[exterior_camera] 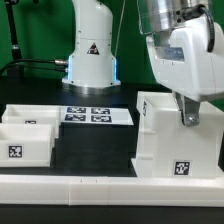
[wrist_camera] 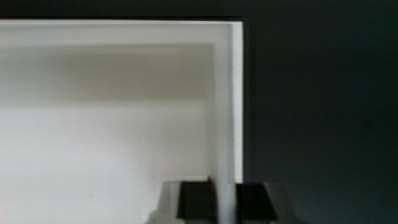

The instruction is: Assemble drawer

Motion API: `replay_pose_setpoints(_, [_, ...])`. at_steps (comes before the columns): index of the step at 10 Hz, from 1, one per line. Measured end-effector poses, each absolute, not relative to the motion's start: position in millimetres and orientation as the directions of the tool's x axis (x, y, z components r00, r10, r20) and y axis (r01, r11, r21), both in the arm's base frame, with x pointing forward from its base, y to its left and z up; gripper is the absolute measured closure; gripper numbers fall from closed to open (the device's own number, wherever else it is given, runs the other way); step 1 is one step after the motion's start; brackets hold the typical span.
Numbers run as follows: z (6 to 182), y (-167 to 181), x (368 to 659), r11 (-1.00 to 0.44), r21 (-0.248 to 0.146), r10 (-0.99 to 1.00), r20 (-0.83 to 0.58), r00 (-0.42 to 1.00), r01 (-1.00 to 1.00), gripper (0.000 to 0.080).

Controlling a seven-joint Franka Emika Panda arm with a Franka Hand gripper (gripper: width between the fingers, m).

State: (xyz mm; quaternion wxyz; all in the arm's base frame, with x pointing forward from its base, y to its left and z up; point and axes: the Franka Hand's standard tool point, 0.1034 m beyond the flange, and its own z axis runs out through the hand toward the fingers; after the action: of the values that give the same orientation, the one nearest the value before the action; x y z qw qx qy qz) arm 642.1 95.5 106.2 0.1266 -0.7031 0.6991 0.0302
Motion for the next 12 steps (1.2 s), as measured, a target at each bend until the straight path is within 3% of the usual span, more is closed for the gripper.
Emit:
replay_pose_setpoints(3, [105.7, 95.9, 642.1, 0.008, -0.136, -0.975, -0.219, 0.023, -0.991, 0.0758])
replay_pose_setpoints(4, [105.5, 96.5, 641.8, 0.006, -0.136, -0.975, -0.219, 0.025, -0.991, 0.0665])
replay_pose_setpoints(5, [105.4, 97.0, 641.7, 0.004, -0.136, -0.975, -0.219, 0.026, -0.991, 0.0482])
replay_pose_setpoints(6, [105.4, 97.4, 641.6, 0.002, -0.136, -0.975, -0.218, 0.028, -0.991, 0.0482])
replay_pose_setpoints(7, [105.3, 97.7, 641.5, -0.001, -0.137, -0.975, -0.218, 0.031, -0.991, 0.0301])
replay_pose_setpoints(8, [105.3, 98.1, 641.4, -0.005, -0.137, -0.975, -0.218, 0.035, -0.991, 0.0187])
replay_pose_setpoints(10, [105.2, 98.7, 641.2, -0.012, -0.138, -0.975, -0.217, 0.042, -0.990, 0.0157])
replay_pose_setpoints(12, [113.0, 93.9, 636.1, -0.133, -0.158, -0.964, -0.207, 0.165, -0.978, 0.0151])
